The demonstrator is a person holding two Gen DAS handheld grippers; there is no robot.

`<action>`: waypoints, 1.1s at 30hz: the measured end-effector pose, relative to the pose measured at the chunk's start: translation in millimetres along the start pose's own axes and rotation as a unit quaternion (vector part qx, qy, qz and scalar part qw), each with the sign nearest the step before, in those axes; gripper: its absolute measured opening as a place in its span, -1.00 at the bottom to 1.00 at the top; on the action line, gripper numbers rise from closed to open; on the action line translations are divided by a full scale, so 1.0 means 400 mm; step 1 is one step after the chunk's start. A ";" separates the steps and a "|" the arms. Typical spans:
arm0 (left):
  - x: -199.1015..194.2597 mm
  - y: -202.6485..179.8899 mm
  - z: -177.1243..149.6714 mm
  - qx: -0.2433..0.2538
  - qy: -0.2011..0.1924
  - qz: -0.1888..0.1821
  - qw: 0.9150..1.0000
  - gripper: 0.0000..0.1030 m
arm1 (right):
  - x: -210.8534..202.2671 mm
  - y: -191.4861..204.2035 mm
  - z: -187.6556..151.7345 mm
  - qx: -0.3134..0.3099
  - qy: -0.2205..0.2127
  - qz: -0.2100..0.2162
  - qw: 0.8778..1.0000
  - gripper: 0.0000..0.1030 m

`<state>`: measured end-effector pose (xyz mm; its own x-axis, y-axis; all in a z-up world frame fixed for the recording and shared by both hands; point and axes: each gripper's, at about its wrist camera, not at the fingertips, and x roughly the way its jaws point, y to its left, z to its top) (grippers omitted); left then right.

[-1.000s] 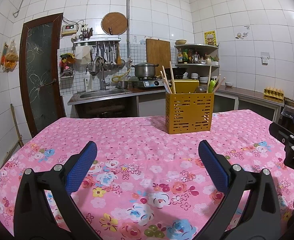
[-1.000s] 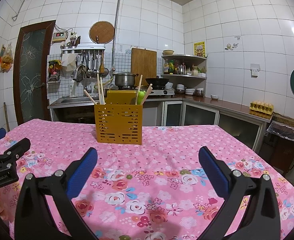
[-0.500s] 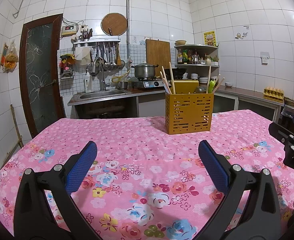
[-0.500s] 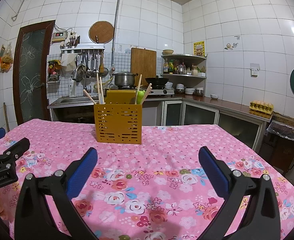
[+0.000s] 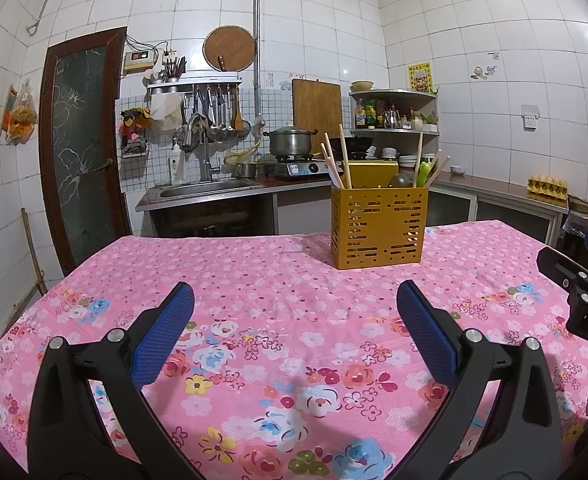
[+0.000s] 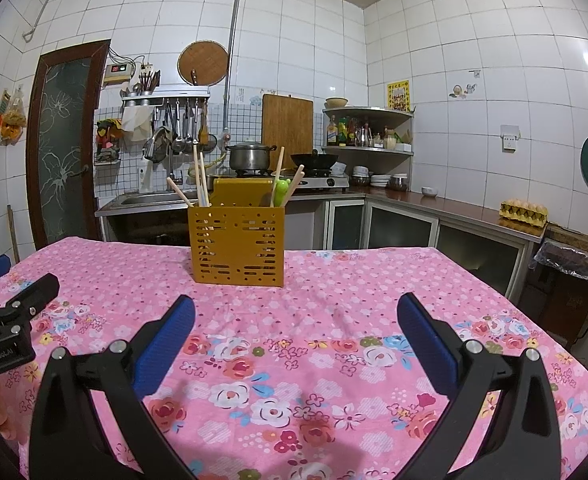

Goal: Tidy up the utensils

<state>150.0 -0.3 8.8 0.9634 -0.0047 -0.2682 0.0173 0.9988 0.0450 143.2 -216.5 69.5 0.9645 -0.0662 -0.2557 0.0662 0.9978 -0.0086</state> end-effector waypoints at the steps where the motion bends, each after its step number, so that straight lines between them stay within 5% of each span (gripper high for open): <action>1: 0.000 0.000 -0.002 0.000 0.000 0.000 1.000 0.90 | 0.000 0.000 0.000 0.000 0.000 0.000 1.000 0.92; 33: 0.002 0.003 -0.011 -0.002 -0.005 0.003 1.000 0.90 | -0.001 -0.001 0.001 0.000 -0.002 -0.001 1.000 0.92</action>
<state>149.5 1.0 4.5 0.9663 0.0002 -0.2574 0.0113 0.9990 0.0431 142.9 -216.7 69.8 0.9652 -0.0673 -0.2527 0.0674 0.9977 -0.0083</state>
